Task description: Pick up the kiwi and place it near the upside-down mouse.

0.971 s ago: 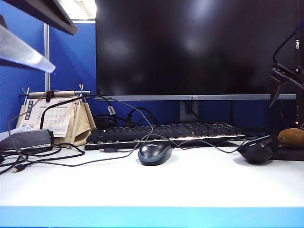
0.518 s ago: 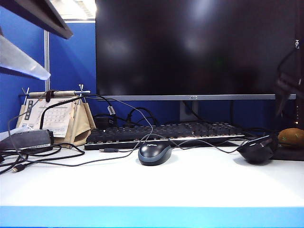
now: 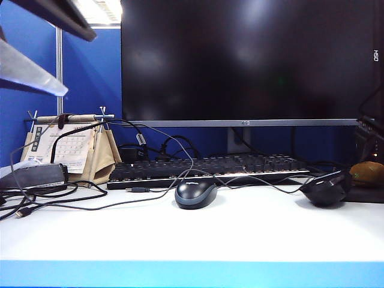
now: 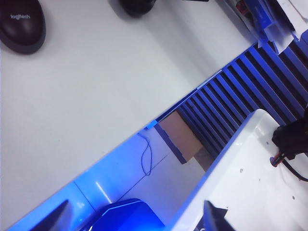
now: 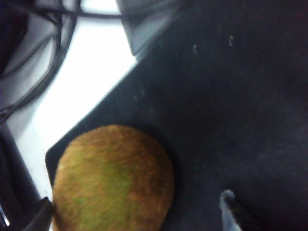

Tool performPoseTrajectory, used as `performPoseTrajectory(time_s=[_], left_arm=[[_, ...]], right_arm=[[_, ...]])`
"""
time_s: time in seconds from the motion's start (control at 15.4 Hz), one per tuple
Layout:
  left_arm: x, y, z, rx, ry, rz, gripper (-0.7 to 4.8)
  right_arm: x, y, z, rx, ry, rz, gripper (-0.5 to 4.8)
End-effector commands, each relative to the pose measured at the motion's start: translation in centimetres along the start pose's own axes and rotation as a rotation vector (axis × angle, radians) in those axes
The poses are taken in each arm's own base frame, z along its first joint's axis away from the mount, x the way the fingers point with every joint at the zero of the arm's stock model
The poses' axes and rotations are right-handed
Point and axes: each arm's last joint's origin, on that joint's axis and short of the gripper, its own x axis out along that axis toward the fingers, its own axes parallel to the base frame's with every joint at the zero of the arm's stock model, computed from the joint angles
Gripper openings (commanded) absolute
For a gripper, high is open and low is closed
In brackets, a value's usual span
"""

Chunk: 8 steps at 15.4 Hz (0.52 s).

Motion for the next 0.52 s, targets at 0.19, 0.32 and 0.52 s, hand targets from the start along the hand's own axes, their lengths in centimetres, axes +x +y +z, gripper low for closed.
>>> performPoseTrajectory(time_s=[0.19,0.32,0.52], left_arm=[[-0.1,-0.1,0.6,0.013,-0.057,0.008,3.55],[-0.1,-0.1,0.6,-0.002,-0.058,0.007,3.55],[-0.1,-0.2,0.6,-0.037,-0.055,-0.002,3.55]], right_arm=[[0.8,0.5,0.2,0.073,-0.017,0.1,4.79],[1.1,1.0,0.6,0.07,-0.014,0.127,4.79],[2.1,2.0,0.9,0.062,0.035,0.163,4.79]])
